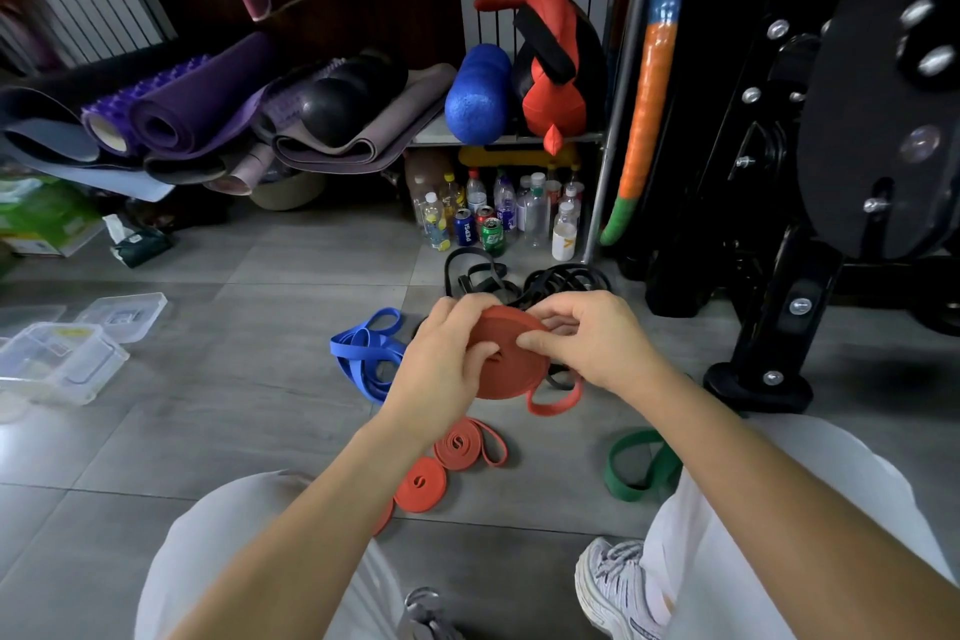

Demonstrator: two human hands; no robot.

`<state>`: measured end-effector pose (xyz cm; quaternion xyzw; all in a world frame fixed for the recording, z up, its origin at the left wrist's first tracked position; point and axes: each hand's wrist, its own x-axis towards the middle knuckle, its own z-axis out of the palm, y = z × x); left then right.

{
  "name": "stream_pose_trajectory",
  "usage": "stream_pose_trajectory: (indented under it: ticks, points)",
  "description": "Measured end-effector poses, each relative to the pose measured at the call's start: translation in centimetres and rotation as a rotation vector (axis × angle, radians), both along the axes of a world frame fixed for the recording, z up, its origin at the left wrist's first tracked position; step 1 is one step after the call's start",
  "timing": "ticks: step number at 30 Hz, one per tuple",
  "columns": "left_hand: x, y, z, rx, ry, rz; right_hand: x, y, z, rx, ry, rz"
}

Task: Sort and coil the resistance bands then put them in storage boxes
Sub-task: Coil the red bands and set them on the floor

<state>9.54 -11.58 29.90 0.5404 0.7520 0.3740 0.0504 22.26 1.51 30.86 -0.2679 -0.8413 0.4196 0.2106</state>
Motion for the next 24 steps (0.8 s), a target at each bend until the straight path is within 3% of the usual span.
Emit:
stream_pose_trajectory:
  ticks: [11, 14, 17, 22, 24]
  points:
    - [-0.5, 0.2, 1.2, 0.247, -0.451, 0.107, -0.1, 0.6, 0.3, -0.239, 0.071, 0.009]
    - [-0.7, 0.0, 1.1, 0.233, -0.550, 0.105, -0.2, 0.5, 0.4, -0.248, 0.071, 0.012]
    - [-1.2, -0.1, 1.3, 0.091, -0.638, 0.118, -0.1, 0.5, 0.3, -0.164, 0.028, 0.007]
    - [-0.8, -0.4, 0.9, -0.179, -0.109, 0.009, -0.1, -0.1, -0.1, 0.118, -0.195, 0.048]
    - [-0.1, -0.4, 0.5, -0.221, -0.030, -0.107, -0.1, -0.4, -0.1, 0.205, -0.249, 0.079]
